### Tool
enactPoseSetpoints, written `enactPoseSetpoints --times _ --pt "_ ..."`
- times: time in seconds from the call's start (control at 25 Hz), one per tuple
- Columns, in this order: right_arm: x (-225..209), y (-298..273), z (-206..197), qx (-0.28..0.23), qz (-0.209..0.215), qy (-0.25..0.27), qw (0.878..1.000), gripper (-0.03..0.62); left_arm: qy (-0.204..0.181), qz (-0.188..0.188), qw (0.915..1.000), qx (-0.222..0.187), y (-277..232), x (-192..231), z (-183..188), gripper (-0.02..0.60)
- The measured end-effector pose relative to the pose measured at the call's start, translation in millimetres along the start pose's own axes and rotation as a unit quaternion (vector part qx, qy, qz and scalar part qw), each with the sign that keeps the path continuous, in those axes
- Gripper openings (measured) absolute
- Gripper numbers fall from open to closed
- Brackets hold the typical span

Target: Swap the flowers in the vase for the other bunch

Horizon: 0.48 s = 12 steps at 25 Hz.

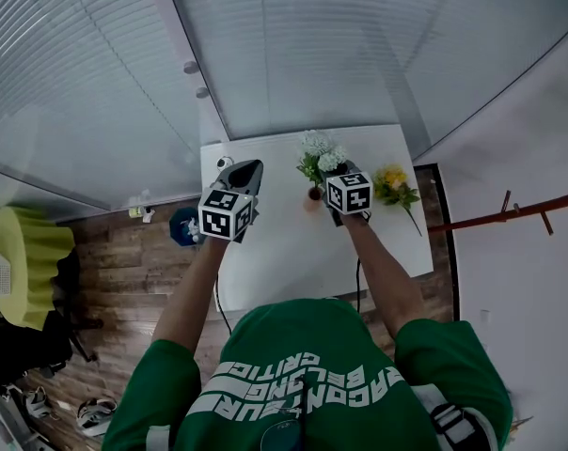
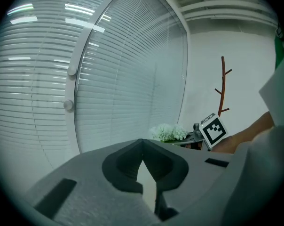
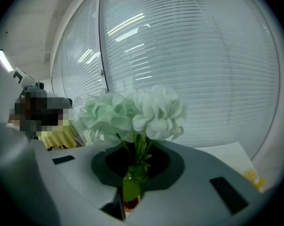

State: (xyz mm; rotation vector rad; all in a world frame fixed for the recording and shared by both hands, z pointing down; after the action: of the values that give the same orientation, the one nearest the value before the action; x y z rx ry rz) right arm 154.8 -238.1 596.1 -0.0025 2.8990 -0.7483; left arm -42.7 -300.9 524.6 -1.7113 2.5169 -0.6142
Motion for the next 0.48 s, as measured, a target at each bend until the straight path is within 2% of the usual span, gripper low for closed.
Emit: enactPoseSetpoints --times 0.2,0.48 --pt "6 2 -23 0.016 0.005 0.008 1.000 0.046 -0.002 -0.001 1.0000 0.003 1 -3 -3 0.005" --pt "16 4 -34 0.022 0.021 0.013 0.999 0.049 -0.004 0.000 1.0000 0.003 4 -5 -4 0.005"
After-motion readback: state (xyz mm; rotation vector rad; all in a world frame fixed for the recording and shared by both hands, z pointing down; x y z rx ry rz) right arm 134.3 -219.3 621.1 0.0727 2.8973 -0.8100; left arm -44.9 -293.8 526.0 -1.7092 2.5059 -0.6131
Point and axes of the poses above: the fingertips, and each gripper's own axes: y backward along the fingers, x to its left, z out of its top, the point moved 5 cm from there along y, backward along the fingers, and after that the axes turned 2 degrees about -z, right-handed, at the moved point
